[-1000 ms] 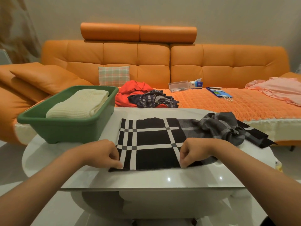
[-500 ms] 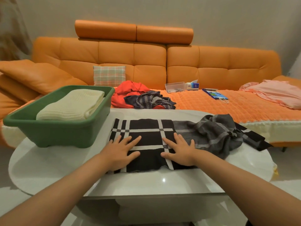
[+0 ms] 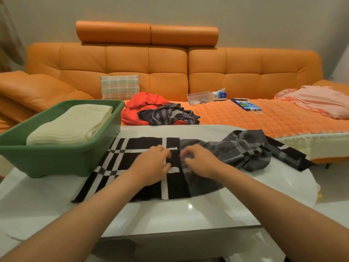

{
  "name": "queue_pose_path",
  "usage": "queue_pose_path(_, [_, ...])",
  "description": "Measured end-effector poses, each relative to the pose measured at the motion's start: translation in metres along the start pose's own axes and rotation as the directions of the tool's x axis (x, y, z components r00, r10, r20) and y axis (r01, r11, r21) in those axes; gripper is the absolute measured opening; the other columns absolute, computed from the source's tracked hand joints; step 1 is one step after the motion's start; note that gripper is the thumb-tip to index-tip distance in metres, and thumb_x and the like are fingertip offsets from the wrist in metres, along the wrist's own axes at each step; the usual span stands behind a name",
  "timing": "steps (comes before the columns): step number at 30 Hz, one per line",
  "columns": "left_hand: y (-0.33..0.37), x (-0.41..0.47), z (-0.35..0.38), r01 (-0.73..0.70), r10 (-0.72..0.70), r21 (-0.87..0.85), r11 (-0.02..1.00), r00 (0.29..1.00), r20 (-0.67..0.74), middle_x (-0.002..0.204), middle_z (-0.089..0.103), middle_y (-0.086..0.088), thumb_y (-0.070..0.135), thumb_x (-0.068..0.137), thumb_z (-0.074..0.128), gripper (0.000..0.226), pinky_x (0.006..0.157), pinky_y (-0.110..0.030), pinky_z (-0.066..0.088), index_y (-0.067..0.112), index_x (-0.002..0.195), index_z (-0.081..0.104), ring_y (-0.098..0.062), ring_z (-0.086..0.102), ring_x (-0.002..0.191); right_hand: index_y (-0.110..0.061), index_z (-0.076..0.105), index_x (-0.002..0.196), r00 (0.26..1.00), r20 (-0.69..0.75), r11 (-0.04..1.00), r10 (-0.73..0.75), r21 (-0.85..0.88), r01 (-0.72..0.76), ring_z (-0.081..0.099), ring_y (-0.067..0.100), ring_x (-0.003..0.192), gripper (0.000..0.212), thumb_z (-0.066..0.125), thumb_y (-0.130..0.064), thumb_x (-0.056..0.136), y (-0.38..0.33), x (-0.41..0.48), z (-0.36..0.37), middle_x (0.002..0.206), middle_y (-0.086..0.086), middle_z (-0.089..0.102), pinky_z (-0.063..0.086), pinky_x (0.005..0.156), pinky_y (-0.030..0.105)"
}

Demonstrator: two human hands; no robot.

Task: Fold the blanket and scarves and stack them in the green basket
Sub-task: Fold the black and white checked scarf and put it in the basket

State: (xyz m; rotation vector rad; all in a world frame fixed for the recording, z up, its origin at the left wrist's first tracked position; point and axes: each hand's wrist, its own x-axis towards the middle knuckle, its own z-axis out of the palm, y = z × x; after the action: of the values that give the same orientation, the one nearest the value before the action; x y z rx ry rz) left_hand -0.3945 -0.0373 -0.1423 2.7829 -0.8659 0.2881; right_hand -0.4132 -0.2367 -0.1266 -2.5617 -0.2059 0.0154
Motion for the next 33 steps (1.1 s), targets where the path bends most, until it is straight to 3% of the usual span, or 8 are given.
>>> queue_pose_path(3, [0.047, 0.008, 0.003, -0.254, 0.265, -0.131, 0.958, 0.961, 0.077, 0.098, 0.049, 0.014, 0.043, 0.089, 0.063, 0.014, 0.072, -0.025, 0.046, 0.032, 0.089, 0.055, -0.006, 0.048, 0.091, -0.024, 0.061, 0.075, 0.999, 0.004, 0.957, 0.052, -0.285, -0.049, 0.059, 0.021, 0.080, 0.018, 0.050, -0.016, 0.086, 0.032, -0.015, -0.035, 0.083, -0.003, 0.063, 0.052, 0.070, 0.039])
queue_pose_path(7, [0.087, 0.013, 0.020, -0.351, 0.370, -0.144, 0.925, 0.919, 0.137, 0.094, 0.051, 0.014, 0.054, 0.086, 0.063, 0.022, 0.070, -0.026, 0.046, 0.033, 0.093, 0.058, -0.006, 0.047, 0.087, -0.022, 0.065, 0.069, 0.990, 0.067, 0.882, 0.120, -0.465, -0.076, 0.059, 0.022, 0.075, 0.021, 0.051, -0.013, 0.080, 0.086, -0.037, -0.063, 0.076, -0.004, 0.066, 0.045, 0.059, 0.032])
queue_pose_path(10, [0.095, 0.019, 0.030, -0.346, 0.367, -0.148, 0.926, 0.917, 0.154, 0.097, 0.053, 0.013, 0.048, 0.091, 0.058, 0.019, 0.071, -0.024, 0.044, 0.032, 0.101, 0.060, -0.008, 0.049, 0.091, -0.032, 0.066, 0.090, 1.000, -0.010, 0.827, 0.008, -0.562, -0.012, 0.052, 0.021, 0.097, 0.021, 0.056, -0.014, 0.083, 0.123, -0.048, -0.071, 0.097, -0.008, 0.059, 0.035, 0.079, 0.028])
queue_pose_path(14, [0.092, 0.031, 0.027, -0.257, 0.299, -0.188, 0.948, 0.921, 0.249, 0.098, 0.060, 0.013, 0.029, 0.095, 0.056, 0.010, 0.081, -0.027, 0.051, 0.029, 0.098, 0.065, -0.008, 0.057, 0.087, -0.036, 0.043, 0.136, 0.990, -0.128, 0.762, 0.059, -0.635, -0.128, 0.029, 0.027, 0.135, 0.055, 0.058, -0.022, 0.086, 0.148, -0.049, -0.074, 0.137, 0.001, 0.038, 0.018, 0.115, 0.051])
queue_pose_path(19, [0.089, 0.042, 0.020, -0.082, 0.127, -0.130, 0.988, 0.915, 0.383, 0.091, 0.057, 0.013, 0.025, 0.093, 0.053, 0.008, 0.067, -0.021, 0.041, 0.032, 0.093, 0.058, -0.011, 0.056, 0.083, -0.032, 0.034, 0.148, 0.973, -0.188, 0.889, 0.133, -0.411, -0.201, 0.048, 0.032, 0.126, 0.071, 0.059, -0.004, 0.088, 0.157, -0.039, -0.079, 0.148, 0.003, 0.036, 0.047, 0.099, 0.046])
queue_pose_path(24, [0.142, 0.062, 0.042, -0.145, 0.158, -0.206, 0.968, 0.986, 0.047, 0.099, 0.050, 0.011, 0.046, 0.087, 0.060, 0.025, 0.073, -0.027, 0.046, 0.032, 0.107, 0.053, -0.010, 0.049, 0.091, -0.024, 0.047, 0.106, 0.955, -0.296, 0.968, -0.032, -0.246, -0.043, 0.051, 0.022, 0.086, 0.037, 0.056, 0.003, 0.081, 0.158, -0.035, -0.094, 0.096, -0.005, 0.048, 0.044, 0.067, 0.036])
queue_pose_path(30, [0.158, 0.093, 0.072, -0.054, 0.054, -0.093, 0.994, 0.999, 0.000, 0.109, 0.056, -0.002, 0.019, 0.098, 0.049, 0.024, 0.080, -0.033, 0.048, 0.021, 0.115, 0.066, -0.023, 0.056, 0.097, -0.023, 0.062, 0.059, 0.934, -0.297, 0.859, -0.200, -0.511, 0.021, 0.042, 0.015, 0.084, 0.037, 0.069, 0.010, 0.073, 0.177, -0.036, -0.112, 0.085, -0.009, 0.047, 0.043, 0.071, 0.029])
queue_pose_path(33, [0.147, 0.093, 0.058, 0.013, -0.039, -0.375, 0.927, 0.997, -0.063, 0.100, 0.057, 0.004, 0.014, 0.101, 0.045, 0.021, 0.078, -0.023, 0.047, 0.021, 0.104, 0.066, -0.011, 0.054, 0.087, -0.029, 0.056, 0.054, 0.962, -0.221, 0.762, -0.163, -0.647, -0.020, 0.046, 0.019, 0.086, 0.038, 0.063, -0.002, 0.080, 0.185, -0.048, -0.129, 0.086, -0.012, 0.059, 0.041, 0.083, 0.034])
